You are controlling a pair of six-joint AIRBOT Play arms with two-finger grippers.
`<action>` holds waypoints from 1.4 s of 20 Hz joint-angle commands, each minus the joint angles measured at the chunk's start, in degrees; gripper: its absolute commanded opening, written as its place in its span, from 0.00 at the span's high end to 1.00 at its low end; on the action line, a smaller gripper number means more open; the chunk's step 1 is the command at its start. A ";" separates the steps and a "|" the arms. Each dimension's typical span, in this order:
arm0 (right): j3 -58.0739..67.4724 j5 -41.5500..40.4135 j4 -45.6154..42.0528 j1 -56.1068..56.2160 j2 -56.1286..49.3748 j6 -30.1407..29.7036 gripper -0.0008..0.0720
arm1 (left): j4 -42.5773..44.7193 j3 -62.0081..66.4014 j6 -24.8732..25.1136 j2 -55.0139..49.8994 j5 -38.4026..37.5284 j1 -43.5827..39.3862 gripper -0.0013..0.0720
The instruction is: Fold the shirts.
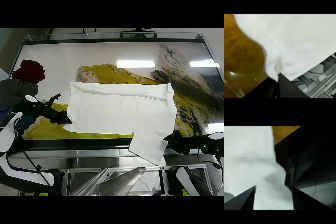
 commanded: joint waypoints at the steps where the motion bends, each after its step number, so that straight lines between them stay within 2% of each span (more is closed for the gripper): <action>1: -1.16 -3.08 6.19 0.04 -5.90 -7.61 0.39 | -0.76 -0.04 0.13 1.18 -0.13 -0.26 0.97; 3: -1.16 -0.52 14.58 0.04 -9.31 -14.82 0.42 | -0.79 -0.04 0.11 1.18 -0.79 -0.22 0.97; 4: -1.09 1.88 19.41 0.04 -10.19 -18.95 0.80 | -0.79 -0.02 0.11 1.18 -0.96 -0.20 0.97; 5: -0.79 3.67 22.47 0.04 -10.16 -19.67 0.90 | -0.85 -0.02 0.11 1.20 -1.09 -0.20 0.97; 6: 0.35 5.29 24.37 0.02 -9.94 -19.71 0.95 | -1.03 -0.02 0.09 1.20 -1.46 -0.20 0.96; 8: 5.38 7.61 24.15 -0.09 -8.87 -19.39 0.95 | -1.40 0.87 0.92 1.25 -3.19 0.17 0.96; 12: 20.09 6.91 23.61 0.20 -10.45 -14.75 0.96 | -2.36 5.44 0.66 1.25 -7.26 4.35 0.96; 15: 30.42 6.38 25.57 3.96 -18.10 -14.03 0.95 | -2.47 9.97 -1.27 1.18 -8.02 5.75 0.95; 18: 40.50 1.64 29.83 9.27 -26.86 -15.17 0.95 | -2.40 17.09 -1.42 -0.33 -7.52 4.24 0.95; 22: 52.65 -1.64 30.34 14.49 -39.06 -15.17 0.95 | -2.43 29.62 -3.80 -8.59 -6.71 0.26 0.95; 25: 56.83 -6.69 30.29 16.44 -45.11 -16.72 0.95 | -2.38 39.17 -4.59 -16.11 -6.21 -2.86 0.95; 28: 58.31 -11.08 30.23 16.57 -48.76 -18.75 0.95 | -2.36 49.77 -7.74 -23.37 -3.93 -4.22 0.95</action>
